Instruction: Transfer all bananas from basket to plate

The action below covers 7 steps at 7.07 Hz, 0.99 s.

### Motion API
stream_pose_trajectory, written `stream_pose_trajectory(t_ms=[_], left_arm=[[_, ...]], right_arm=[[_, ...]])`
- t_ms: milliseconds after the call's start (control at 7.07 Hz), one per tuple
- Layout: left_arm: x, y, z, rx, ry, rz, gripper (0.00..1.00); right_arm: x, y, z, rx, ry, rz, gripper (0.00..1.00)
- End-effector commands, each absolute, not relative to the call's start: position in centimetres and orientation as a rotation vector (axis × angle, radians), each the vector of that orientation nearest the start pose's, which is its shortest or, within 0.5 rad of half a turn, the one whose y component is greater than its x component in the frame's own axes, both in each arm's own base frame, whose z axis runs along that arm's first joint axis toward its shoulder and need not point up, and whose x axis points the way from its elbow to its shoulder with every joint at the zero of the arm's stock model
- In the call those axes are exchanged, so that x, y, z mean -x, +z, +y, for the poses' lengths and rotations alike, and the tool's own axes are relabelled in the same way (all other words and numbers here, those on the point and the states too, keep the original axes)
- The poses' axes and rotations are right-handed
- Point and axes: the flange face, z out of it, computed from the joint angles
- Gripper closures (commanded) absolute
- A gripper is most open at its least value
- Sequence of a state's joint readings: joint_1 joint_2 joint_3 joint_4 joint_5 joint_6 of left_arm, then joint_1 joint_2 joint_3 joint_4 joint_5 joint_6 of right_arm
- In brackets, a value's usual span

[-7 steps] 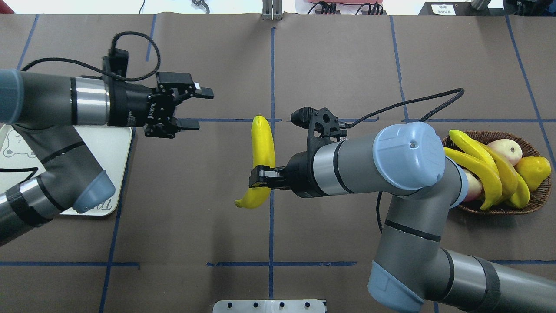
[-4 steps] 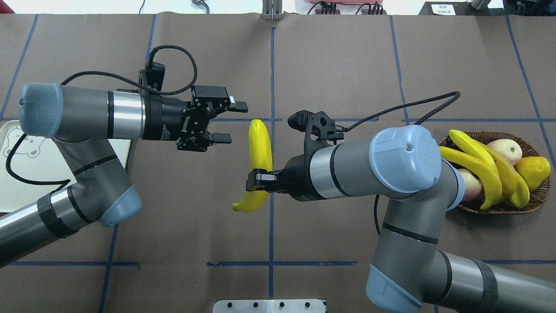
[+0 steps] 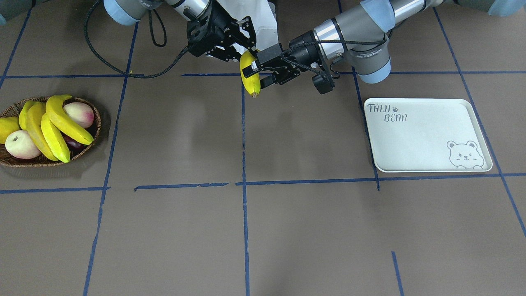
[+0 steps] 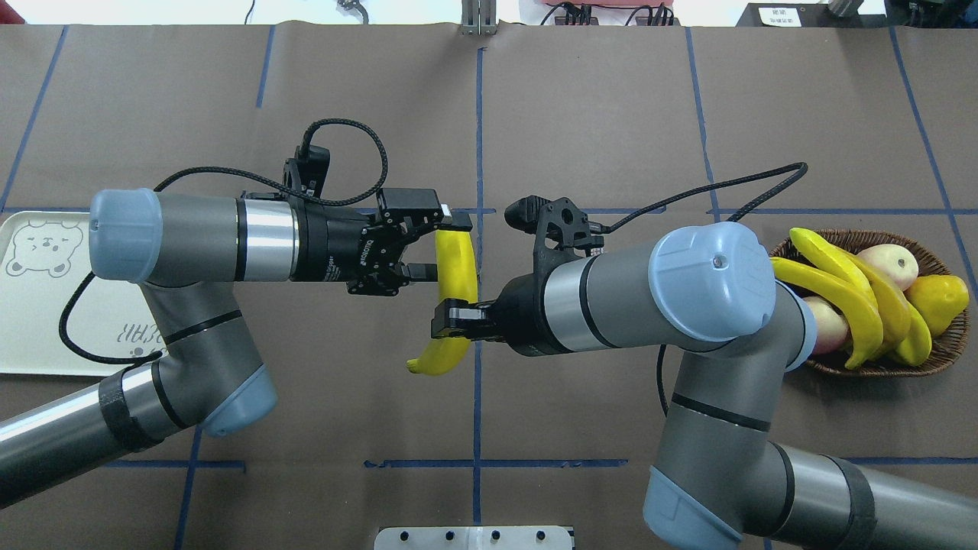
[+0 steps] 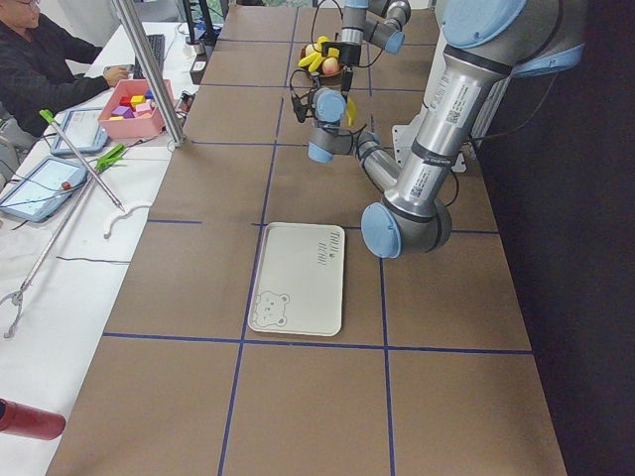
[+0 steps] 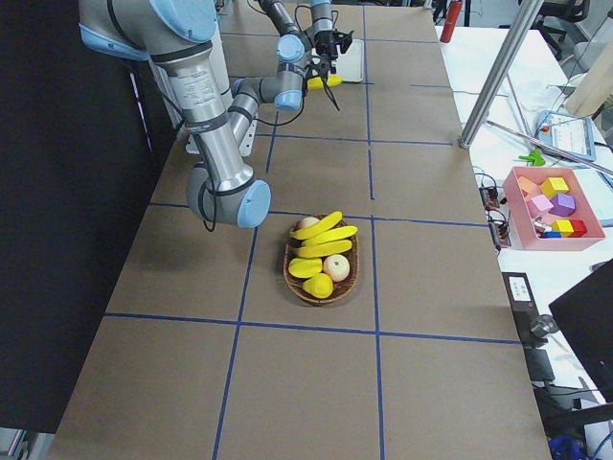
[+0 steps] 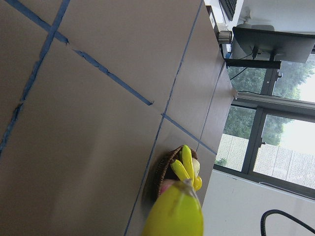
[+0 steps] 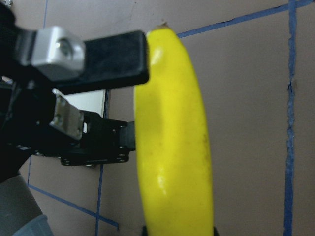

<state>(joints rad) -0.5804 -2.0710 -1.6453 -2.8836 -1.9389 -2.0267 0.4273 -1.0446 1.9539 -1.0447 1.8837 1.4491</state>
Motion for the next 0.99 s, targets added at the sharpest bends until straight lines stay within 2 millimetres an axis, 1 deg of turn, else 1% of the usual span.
stream_pose_trajectory(t_ms=[0, 141, 283, 424, 848], left_arm=[[-44.14, 19.73, -40.3, 0.117, -0.355, 1.879, 0.9], [-44.19, 19.7, -40.32, 0.097, -0.339, 1.878, 1.0], [-44.16, 19.56, -40.3, 0.097, -0.338, 1.88, 1.0], [-44.16, 19.56, -40.3, 0.097, -0.338, 1.88, 1.0], [-43.9, 20.0, -40.42, 0.098, -0.345, 1.871, 1.0]], right_arm=[[46.9, 13.51, -32.68, -0.137, 0.028, -1.433, 0.98], [46.84, 13.46, -32.67, -0.139, 0.028, -1.434, 0.97], [46.9, 13.51, -32.68, -0.136, 0.029, -1.433, 0.64], [46.91, 13.53, -32.68, -0.132, 0.033, -1.432, 0.01], [46.78, 13.34, -32.51, -0.121, 0.042, -1.44, 0.0]])
